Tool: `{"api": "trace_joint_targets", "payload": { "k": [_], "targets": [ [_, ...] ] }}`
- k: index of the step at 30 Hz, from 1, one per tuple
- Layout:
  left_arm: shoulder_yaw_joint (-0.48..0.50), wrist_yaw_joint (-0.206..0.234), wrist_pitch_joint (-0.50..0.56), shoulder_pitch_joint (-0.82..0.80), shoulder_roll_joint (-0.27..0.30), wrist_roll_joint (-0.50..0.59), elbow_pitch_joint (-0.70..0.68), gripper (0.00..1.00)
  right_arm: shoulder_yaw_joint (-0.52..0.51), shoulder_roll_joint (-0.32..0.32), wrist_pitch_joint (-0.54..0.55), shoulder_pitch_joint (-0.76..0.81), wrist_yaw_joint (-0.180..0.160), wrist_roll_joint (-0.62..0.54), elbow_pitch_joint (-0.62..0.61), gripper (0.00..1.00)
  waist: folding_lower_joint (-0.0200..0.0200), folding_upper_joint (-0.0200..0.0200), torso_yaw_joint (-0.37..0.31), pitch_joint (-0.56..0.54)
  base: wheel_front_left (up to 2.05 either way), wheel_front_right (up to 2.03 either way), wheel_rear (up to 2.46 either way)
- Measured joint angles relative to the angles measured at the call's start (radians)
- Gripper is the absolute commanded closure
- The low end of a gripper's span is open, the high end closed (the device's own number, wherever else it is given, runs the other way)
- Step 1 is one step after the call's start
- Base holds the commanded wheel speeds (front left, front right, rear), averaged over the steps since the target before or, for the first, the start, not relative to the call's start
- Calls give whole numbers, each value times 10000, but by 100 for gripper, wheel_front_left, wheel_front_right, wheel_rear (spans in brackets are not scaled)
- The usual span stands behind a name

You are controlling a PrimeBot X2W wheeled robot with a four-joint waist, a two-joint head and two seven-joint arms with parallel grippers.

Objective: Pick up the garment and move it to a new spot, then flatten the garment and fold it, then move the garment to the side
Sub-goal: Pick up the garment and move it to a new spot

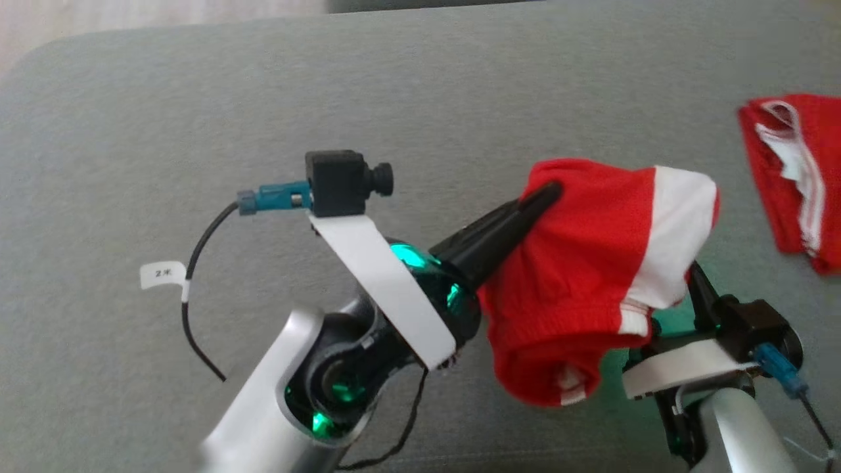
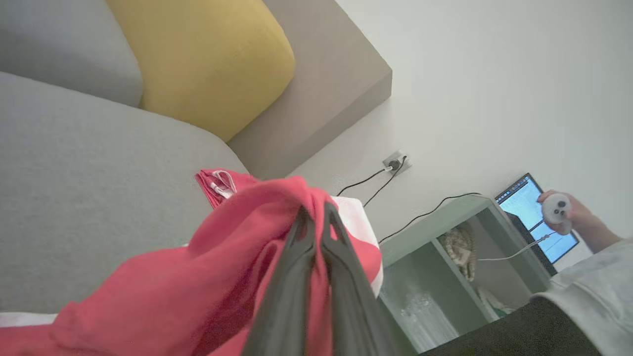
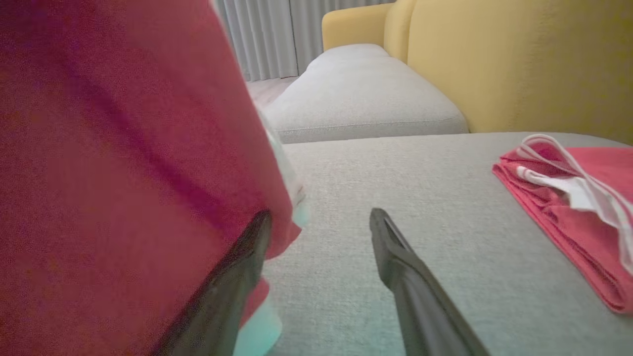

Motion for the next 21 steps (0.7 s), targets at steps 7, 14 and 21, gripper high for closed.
{"api": "trace_joint_targets", "payload": {
  "k": [7, 14, 21],
  "targets": [
    [984, 938, -529, -540, -56, -757, 2268, 100, 6, 10, 0, -11, 0, 182, -17, 0, 0, 0, -852, 142, 0, 0, 0],
    [2349, 1342, -1921, -2069, -27, -389, 6454, 100, 67, 23, -2, -31, 0, 314, -44, 0, 0, 0, -1423, 395, 0, 0, 0],
    [2805, 1335, -3741, -2735, 105, 428, 8978, 0, -13, 23, -2, -37, 0, 355, -36, 0, 0, 0, -1471, 432, 0, 0, 0]
  ]
}}
